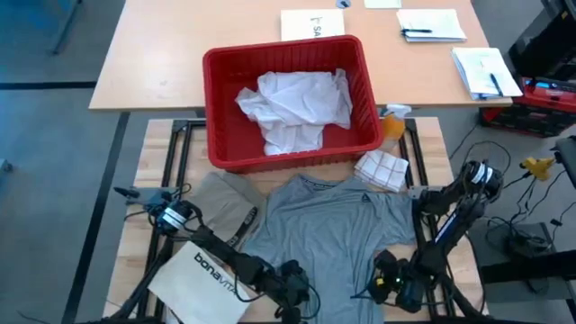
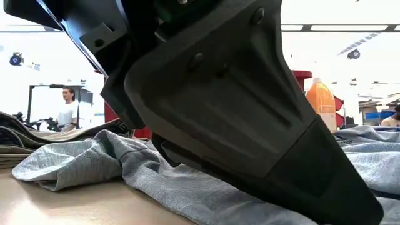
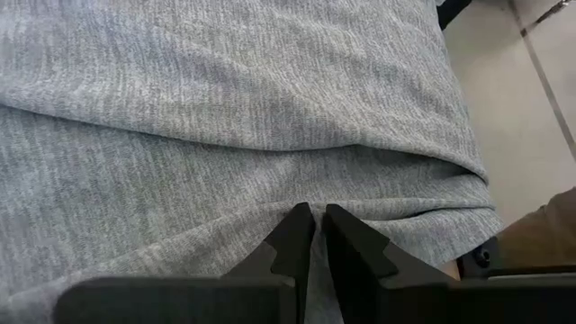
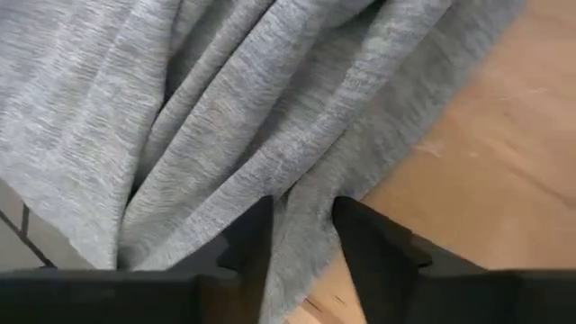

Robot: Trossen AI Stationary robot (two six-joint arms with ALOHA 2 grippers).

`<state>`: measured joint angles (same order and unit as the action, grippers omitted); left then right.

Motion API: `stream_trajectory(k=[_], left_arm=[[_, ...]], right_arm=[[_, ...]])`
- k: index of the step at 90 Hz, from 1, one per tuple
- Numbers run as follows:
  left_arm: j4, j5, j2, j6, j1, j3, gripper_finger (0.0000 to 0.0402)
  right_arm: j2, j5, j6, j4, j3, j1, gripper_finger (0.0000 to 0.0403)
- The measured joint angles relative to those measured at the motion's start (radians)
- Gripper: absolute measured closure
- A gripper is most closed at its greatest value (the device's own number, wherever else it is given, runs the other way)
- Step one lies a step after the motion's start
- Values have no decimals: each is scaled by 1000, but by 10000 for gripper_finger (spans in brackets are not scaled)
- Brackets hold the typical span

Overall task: Fold laundry
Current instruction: Fold the gray shirt

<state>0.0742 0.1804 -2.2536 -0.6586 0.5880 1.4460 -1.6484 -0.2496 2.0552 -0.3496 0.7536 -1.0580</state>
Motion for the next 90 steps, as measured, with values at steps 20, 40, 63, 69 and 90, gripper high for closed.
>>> stream_trajectory(k=[20, 40, 63, 69, 90], left_arm=[[0, -4, 0, 0, 0, 0, 377], [0, -4, 0, 6, 0, 0, 377], [0, -6, 0, 13, 0, 0, 377], [0, -7, 0, 13, 0, 0, 377], [-1, -12, 2, 14, 1, 0, 377]], right_arm=[[1, 9, -16, -17, -4, 0, 397], [81, 39, -45, -105, -13, -28, 402], [217, 78, 21, -286, -12, -99, 403], [229, 82, 18, -300, -10, -107, 403], [229, 140, 19, -305, -9, -115, 403]])
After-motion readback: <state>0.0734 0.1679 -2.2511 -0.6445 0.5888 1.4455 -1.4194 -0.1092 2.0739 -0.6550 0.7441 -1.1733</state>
